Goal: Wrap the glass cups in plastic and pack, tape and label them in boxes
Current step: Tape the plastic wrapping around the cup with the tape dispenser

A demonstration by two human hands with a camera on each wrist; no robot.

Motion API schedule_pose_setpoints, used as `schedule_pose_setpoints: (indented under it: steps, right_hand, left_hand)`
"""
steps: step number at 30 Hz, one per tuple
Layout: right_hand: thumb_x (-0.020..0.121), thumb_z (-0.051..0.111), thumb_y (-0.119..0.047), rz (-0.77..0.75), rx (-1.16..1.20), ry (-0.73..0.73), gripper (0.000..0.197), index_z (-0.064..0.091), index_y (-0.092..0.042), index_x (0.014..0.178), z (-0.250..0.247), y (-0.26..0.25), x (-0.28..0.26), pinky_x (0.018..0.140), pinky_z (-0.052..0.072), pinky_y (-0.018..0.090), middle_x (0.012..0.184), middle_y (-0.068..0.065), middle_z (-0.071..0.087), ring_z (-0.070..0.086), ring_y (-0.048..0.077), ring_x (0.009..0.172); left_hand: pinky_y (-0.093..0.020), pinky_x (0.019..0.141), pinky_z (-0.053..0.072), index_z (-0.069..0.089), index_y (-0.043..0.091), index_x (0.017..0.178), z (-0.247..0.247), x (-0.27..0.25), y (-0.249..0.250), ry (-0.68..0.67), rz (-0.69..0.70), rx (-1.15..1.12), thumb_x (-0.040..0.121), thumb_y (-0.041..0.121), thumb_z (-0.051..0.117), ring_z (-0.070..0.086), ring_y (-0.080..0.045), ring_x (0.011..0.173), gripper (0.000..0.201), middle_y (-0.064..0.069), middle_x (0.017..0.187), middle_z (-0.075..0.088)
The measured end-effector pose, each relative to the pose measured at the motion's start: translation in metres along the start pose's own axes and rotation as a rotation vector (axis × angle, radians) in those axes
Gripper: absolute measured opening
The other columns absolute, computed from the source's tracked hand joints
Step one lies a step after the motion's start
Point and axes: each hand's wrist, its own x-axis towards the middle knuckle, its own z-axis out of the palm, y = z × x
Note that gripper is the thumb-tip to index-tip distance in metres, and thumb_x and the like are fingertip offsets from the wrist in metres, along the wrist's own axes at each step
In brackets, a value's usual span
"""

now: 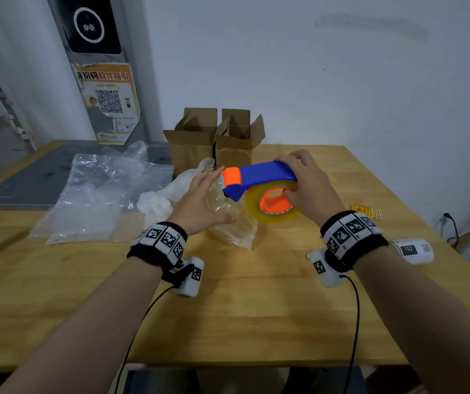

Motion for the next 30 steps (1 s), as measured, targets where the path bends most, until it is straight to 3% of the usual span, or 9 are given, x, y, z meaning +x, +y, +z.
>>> schedule_pose_setpoints:
  steps: [6,9,13,19,25,27,30]
  right_hand:
    - [0.073,0.062,0.002,-0.159,-0.204,0.106,0.074,0.052,-0.031,0.140,-0.026,-0.013,0.021,0.070,0.054,0.039,0.135,-0.007,0.056,0.057,0.026,0.103]
    - [0.077,0.063,0.001,-0.159,-0.200,0.120,0.071,0.053,-0.028,0.141,-0.027,-0.002,0.022,0.074,0.057,0.045,0.132,-0.003,0.057,0.057,0.027,0.104]
    - [0.076,0.063,0.003,-0.070,-0.160,0.124,0.073,0.054,-0.029,0.141,-0.020,0.024,0.010,0.080,0.057,0.047,0.130,-0.003,0.057,0.058,0.027,0.109]
    - [0.075,0.062,0.004,0.035,-0.129,0.176,0.075,0.057,-0.028,0.142,-0.032,0.065,-0.010,0.089,0.056,0.047,0.134,-0.004,0.057,0.059,0.027,0.115]
    - [0.076,0.062,0.007,0.034,-0.147,0.069,0.077,0.057,-0.029,0.145,-0.033,0.076,-0.021,0.081,0.056,0.043,0.128,0.001,0.056,0.061,0.027,0.104]
    - [0.078,0.062,0.010,0.037,-0.123,0.036,0.077,0.057,-0.029,0.145,-0.032,0.075,-0.020,0.084,0.054,0.043,0.126,0.004,0.053,0.059,0.028,0.103]
    - [0.080,0.059,0.013,0.048,-0.064,-0.011,0.075,0.061,-0.028,0.142,-0.031,0.067,-0.014,0.087,0.048,0.039,0.123,0.006,0.050,0.054,0.027,0.105]
  left_hand:
    - [-0.029,0.103,0.039,0.037,0.031,0.152,-0.002,0.008,0.016,0.030,-0.106,0.082,0.063,0.041,0.096,0.037,-0.004,0.124,0.107,0.008,0.153,0.032]
    - [-0.027,0.099,0.036,0.044,0.030,0.146,0.000,0.006,0.016,0.042,-0.142,0.031,0.064,0.038,0.096,0.041,-0.006,0.121,0.098,0.007,0.146,0.037]
    - [-0.031,0.099,0.044,0.054,0.030,0.134,0.011,0.002,0.010,0.045,-0.218,-0.110,0.064,0.038,0.096,0.050,-0.012,0.121,0.083,0.007,0.134,0.045]
    - [-0.035,0.098,0.053,0.055,0.023,0.130,0.014,-0.003,-0.012,0.072,-0.311,-0.296,0.063,0.034,0.098,0.061,-0.016,0.117,0.081,0.005,0.130,0.059]
    - [-0.039,0.107,0.047,0.043,0.023,0.140,0.008,0.006,-0.003,-0.015,-0.313,-0.186,0.069,0.040,0.094,0.052,-0.018,0.126,0.088,0.004,0.140,0.049]
    - [-0.038,0.110,0.043,0.042,0.025,0.144,0.005,0.005,0.000,-0.025,-0.260,-0.172,0.075,0.037,0.091,0.048,-0.016,0.131,0.086,0.007,0.143,0.046]
    - [-0.041,0.115,0.038,0.038,0.042,0.149,0.005,0.001,0.005,-0.074,-0.163,-0.142,0.085,0.031,0.083,0.040,-0.015,0.133,0.079,0.002,0.148,0.040]
